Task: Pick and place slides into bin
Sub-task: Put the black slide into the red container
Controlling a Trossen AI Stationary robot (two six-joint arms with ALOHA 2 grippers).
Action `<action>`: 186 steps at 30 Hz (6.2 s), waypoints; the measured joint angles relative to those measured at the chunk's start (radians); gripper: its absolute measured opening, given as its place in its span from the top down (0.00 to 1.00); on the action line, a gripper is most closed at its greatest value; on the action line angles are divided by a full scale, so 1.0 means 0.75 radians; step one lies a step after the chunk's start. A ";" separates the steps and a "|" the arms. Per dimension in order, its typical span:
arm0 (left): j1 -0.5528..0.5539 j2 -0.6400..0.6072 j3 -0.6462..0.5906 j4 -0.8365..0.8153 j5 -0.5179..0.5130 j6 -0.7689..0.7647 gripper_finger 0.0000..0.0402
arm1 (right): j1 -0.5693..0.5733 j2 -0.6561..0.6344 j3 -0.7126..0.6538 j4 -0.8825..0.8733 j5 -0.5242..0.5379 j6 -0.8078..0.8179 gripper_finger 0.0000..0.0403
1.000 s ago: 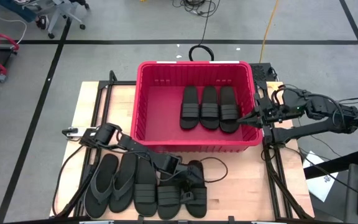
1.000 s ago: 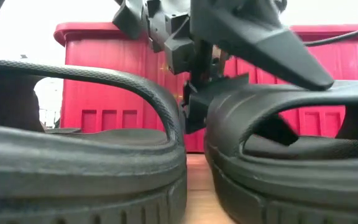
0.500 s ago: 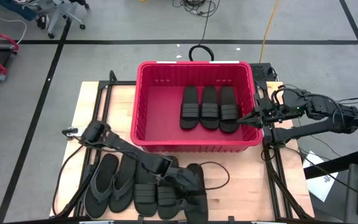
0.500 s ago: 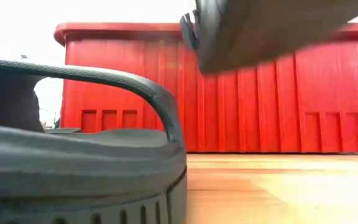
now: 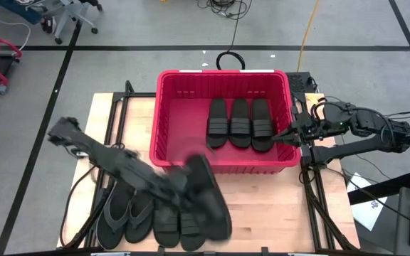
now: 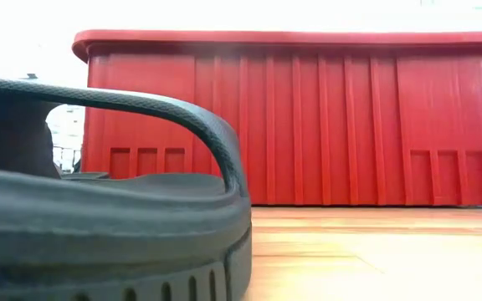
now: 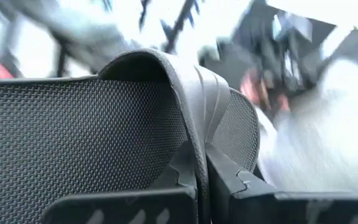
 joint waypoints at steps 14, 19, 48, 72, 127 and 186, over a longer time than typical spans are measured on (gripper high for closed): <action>0.567 -0.267 0.001 -0.750 0.289 0.326 1.00 | 0.000 0.000 0.000 0.118 0.174 -0.001 1.00; 0.823 -0.217 0.001 -0.894 0.533 0.522 1.00 | 0.000 -0.026 0.000 0.263 0.145 0.026 1.00; 1.431 0.220 0.001 -1.319 0.985 1.299 1.00 | -0.036 -0.262 -0.363 0.722 0.108 0.029 1.00; 1.420 0.567 0.001 -1.319 0.933 1.728 1.00 | -0.036 -0.268 -0.431 0.852 0.386 0.093 1.00; 1.486 0.779 0.002 -1.014 0.904 1.490 0.90 | -0.036 -0.229 -0.431 0.907 0.391 0.261 1.00; 0.881 -0.551 -0.535 0.354 0.574 0.323 1.00 | -0.033 -0.465 -0.431 0.398 0.082 -0.293 1.00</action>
